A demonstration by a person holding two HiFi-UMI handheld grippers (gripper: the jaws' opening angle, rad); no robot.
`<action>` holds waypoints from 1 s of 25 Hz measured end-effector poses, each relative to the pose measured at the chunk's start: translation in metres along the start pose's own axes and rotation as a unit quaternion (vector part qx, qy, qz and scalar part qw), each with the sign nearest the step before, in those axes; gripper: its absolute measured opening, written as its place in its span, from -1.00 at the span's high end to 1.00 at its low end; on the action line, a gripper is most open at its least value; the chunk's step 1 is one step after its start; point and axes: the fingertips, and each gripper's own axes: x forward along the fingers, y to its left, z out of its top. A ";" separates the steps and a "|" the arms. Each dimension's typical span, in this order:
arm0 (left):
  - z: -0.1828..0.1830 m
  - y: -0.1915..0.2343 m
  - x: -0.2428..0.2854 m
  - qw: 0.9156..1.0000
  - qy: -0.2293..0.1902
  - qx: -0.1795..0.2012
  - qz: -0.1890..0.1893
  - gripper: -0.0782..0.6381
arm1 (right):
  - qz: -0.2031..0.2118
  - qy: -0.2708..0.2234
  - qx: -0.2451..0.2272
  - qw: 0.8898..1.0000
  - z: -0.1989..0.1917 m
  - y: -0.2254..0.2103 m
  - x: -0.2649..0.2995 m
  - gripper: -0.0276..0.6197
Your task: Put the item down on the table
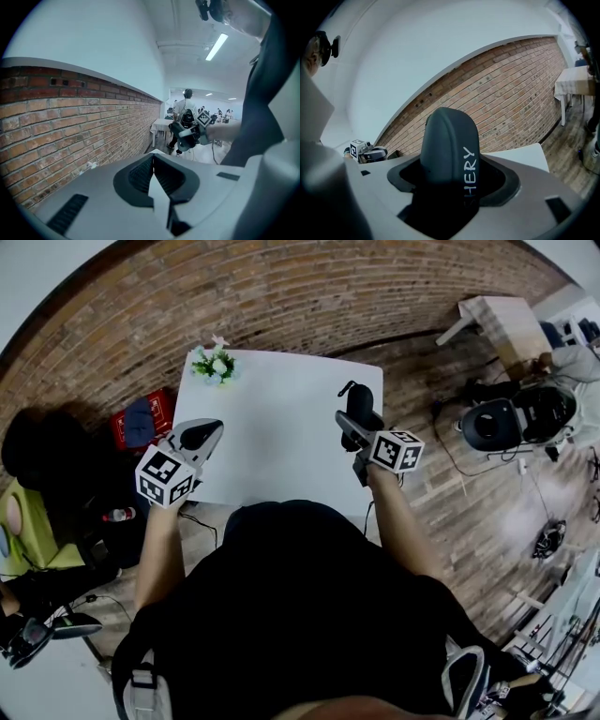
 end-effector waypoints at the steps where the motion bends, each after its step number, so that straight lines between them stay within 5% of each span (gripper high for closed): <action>1: -0.001 0.002 0.000 1.000 0.001 -0.002 0.000 0.75 | 0.000 0.004 0.000 1.000 -0.003 -0.001 0.003 -0.16; 25: -0.017 0.024 0.006 1.000 0.018 -0.015 -0.006 0.75 | -0.006 0.068 0.002 0.998 -0.046 -0.020 0.057 -0.16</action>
